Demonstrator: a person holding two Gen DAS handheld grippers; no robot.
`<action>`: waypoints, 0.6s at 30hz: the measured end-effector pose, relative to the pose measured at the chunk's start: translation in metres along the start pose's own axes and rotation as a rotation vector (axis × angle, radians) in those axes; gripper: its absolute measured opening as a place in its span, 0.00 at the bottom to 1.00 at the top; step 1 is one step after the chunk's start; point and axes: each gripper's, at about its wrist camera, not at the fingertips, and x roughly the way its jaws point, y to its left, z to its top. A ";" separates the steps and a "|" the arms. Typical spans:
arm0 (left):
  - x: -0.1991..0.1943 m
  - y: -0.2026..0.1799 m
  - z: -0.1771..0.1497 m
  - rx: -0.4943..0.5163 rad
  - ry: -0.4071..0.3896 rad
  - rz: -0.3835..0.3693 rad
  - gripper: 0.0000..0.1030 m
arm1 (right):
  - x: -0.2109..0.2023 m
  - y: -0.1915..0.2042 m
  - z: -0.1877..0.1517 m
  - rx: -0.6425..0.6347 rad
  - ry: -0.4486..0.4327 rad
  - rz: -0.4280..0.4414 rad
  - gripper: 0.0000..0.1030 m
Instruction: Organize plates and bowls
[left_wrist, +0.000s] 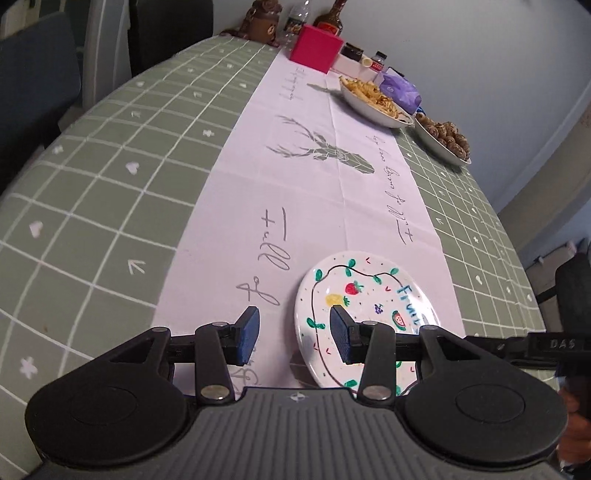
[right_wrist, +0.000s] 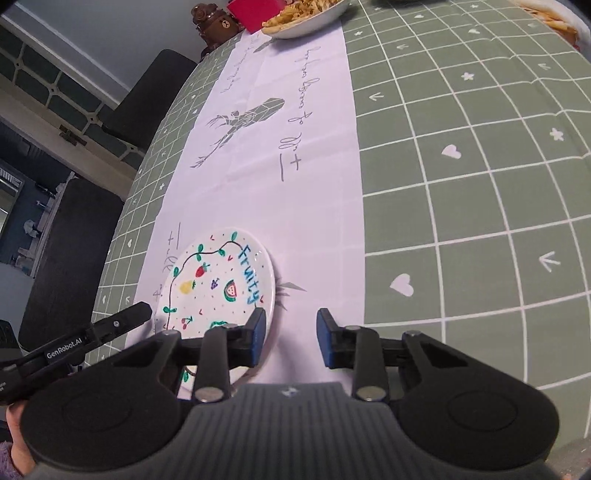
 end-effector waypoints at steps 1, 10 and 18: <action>0.002 0.000 0.000 -0.005 0.004 -0.002 0.47 | 0.003 0.001 0.000 -0.007 0.002 0.001 0.29; 0.013 0.009 -0.001 -0.079 0.019 -0.045 0.46 | 0.014 0.000 0.002 0.009 -0.005 0.046 0.21; 0.019 0.000 -0.003 -0.079 0.031 -0.052 0.27 | 0.021 0.009 -0.005 -0.019 0.003 0.067 0.14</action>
